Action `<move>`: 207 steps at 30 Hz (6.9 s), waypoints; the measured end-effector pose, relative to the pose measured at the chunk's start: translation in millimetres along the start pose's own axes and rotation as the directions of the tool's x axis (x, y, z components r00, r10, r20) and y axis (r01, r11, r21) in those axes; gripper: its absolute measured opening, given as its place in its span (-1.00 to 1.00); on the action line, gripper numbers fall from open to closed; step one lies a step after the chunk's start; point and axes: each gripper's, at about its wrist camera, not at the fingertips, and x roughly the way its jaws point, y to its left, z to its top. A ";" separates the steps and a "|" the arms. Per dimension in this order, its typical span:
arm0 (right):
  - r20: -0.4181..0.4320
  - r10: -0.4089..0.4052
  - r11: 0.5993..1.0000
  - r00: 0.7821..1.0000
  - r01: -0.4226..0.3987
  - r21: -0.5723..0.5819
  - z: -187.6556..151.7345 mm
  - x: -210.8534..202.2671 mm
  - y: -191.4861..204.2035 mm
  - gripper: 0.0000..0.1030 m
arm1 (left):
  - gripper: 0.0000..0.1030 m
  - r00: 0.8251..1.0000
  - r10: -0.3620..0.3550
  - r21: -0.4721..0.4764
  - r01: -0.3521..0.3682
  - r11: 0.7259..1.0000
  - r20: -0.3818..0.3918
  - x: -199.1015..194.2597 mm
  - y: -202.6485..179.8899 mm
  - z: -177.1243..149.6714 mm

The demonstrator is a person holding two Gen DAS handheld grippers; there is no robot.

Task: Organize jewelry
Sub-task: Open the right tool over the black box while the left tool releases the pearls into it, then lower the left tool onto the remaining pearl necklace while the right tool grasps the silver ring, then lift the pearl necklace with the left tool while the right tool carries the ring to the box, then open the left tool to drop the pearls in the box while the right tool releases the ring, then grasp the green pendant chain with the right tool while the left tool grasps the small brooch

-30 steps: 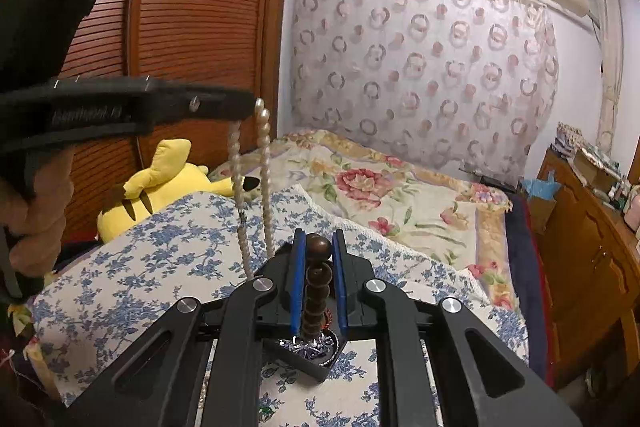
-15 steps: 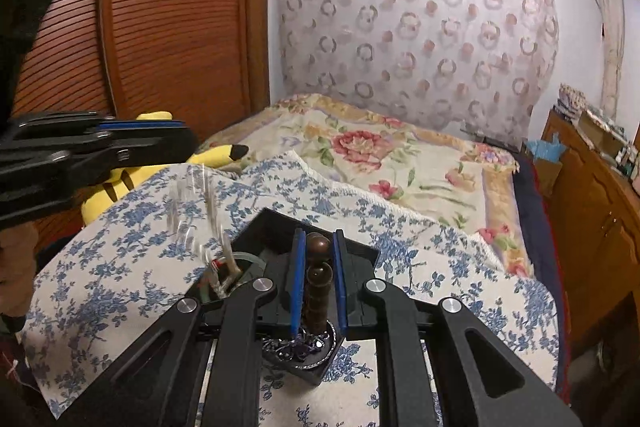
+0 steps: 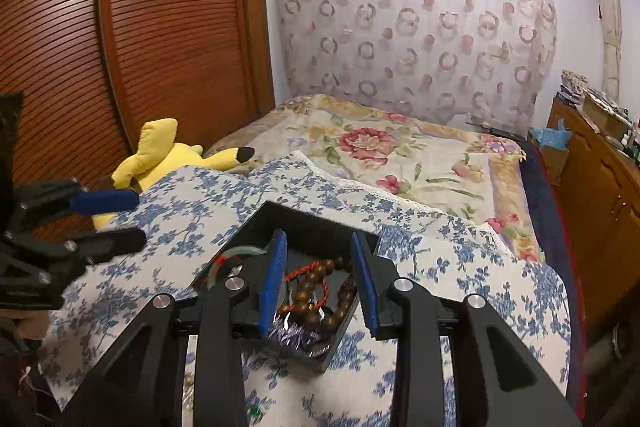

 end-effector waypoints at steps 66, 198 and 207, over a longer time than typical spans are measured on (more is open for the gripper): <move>-0.244 0.034 0.991 0.969 -0.064 -0.118 -149.2 -33.0 52.0 -0.95 | -0.92 0.967 0.001 0.073 0.018 0.997 -0.253 25.6 -22.2 -116.8; -0.202 0.160 0.983 0.966 -0.176 -0.060 -87.2 5.2 26.9 -0.49 | 0.27 0.978 0.014 -0.013 -0.017 1.000 -0.210 19.2 13.0 -90.6; -0.245 0.154 0.982 0.957 -0.176 -0.069 -110.2 4.2 43.0 -0.36 | 0.27 0.975 0.003 -0.006 -0.004 1.000 -0.224 12.0 -1.0 -103.9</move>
